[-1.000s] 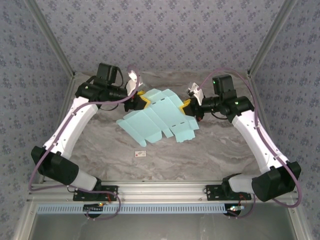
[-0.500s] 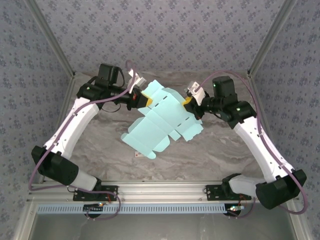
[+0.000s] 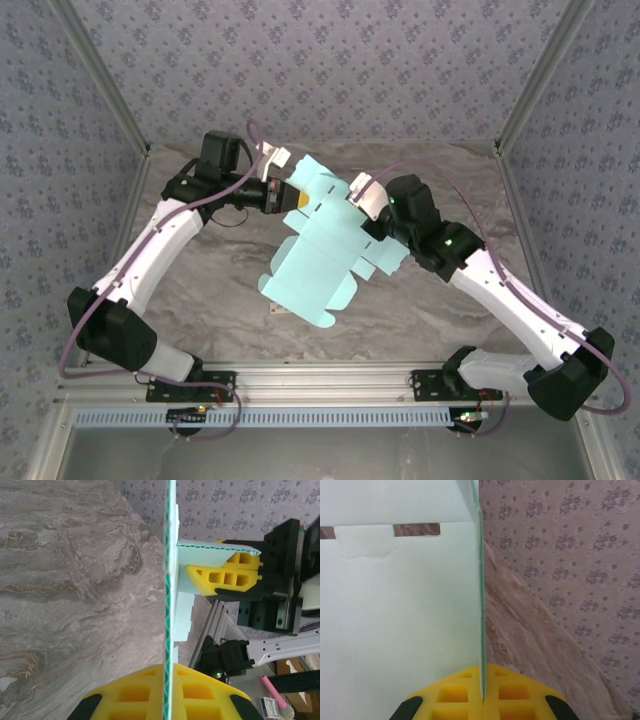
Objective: Fold the paper box
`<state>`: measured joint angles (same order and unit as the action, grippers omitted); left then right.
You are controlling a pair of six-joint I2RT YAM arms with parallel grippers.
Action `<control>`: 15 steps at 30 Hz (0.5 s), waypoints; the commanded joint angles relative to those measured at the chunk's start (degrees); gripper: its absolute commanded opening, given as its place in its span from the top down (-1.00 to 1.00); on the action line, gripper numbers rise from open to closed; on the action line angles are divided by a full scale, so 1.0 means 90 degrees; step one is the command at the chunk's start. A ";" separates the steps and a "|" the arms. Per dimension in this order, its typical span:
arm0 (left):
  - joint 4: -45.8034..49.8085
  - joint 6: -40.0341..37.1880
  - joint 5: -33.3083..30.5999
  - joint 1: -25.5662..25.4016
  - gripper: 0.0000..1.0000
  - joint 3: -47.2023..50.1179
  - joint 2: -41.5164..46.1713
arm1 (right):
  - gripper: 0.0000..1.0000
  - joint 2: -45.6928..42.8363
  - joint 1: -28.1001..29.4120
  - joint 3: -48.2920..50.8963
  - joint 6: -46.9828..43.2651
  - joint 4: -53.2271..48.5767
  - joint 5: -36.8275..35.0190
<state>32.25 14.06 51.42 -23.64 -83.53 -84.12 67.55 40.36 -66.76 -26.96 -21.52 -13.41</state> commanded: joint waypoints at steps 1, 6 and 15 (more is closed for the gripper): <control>-0.0866 0.0494 -0.0202 0.0022 1.00 -0.0006 -0.0012 | 1.00 0.0029 0.0481 0.0262 -0.0291 0.0490 -0.1069; -0.0964 0.0676 -0.0289 0.0021 1.00 -0.0006 -0.0140 | 1.00 0.0099 0.0855 0.0663 -0.0535 0.1175 -0.1892; -0.1162 0.1012 -0.0274 0.0019 1.00 -0.0009 -0.0364 | 1.00 0.0437 0.1131 0.1277 -0.1170 0.2237 -0.2651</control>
<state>29.71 20.10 50.13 -23.64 -82.96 -87.02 70.48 48.60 -56.73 -34.17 -3.92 -37.19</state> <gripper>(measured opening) 0.055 0.062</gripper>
